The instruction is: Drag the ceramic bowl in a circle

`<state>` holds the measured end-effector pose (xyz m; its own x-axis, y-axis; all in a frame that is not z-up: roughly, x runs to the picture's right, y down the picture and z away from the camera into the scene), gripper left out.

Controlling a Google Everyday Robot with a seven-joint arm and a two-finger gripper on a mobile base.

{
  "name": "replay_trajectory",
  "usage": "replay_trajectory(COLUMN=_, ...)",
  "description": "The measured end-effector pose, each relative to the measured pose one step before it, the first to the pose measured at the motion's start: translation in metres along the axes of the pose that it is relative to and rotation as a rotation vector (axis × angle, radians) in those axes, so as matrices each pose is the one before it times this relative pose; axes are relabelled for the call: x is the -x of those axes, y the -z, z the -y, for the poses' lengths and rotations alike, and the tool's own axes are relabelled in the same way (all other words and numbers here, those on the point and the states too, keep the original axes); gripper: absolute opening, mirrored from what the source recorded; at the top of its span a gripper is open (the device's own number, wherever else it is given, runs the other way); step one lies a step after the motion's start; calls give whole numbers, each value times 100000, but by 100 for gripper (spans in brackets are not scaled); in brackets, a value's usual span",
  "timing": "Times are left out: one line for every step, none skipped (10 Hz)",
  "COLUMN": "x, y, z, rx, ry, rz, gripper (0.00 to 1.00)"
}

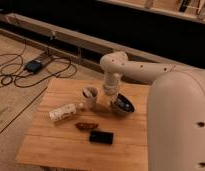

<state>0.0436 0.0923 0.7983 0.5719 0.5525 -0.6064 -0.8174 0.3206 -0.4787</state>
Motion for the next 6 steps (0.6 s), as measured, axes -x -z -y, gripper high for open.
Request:
replay_trajectory(x=-757, y=45, z=-1106, rx=1781, ry=1789, rz=-326, gripper=0)
replay_trajectory(x=-1349, y=-16, z=-1627, rx=2923, ry=2385, rz=-992, gripper=0)
replay_trajectory(x=-1451, y=-114, z=-1287, rx=2543, ry=1700, rz=-1316, gripper=0)
replay_trajectory(x=-1167, y=-191, z=-590, rx=1432, ry=722, rz=-1196, gripper=0)
replay_trajectory(x=-1526, y=-391, z=-75, rx=944, ry=-78, rz=-1827, gripper=0)
replay_trajectory(x=-1665, y=-580, z=808, rx=-42, ry=-1606, rz=-2465, gripper=0)
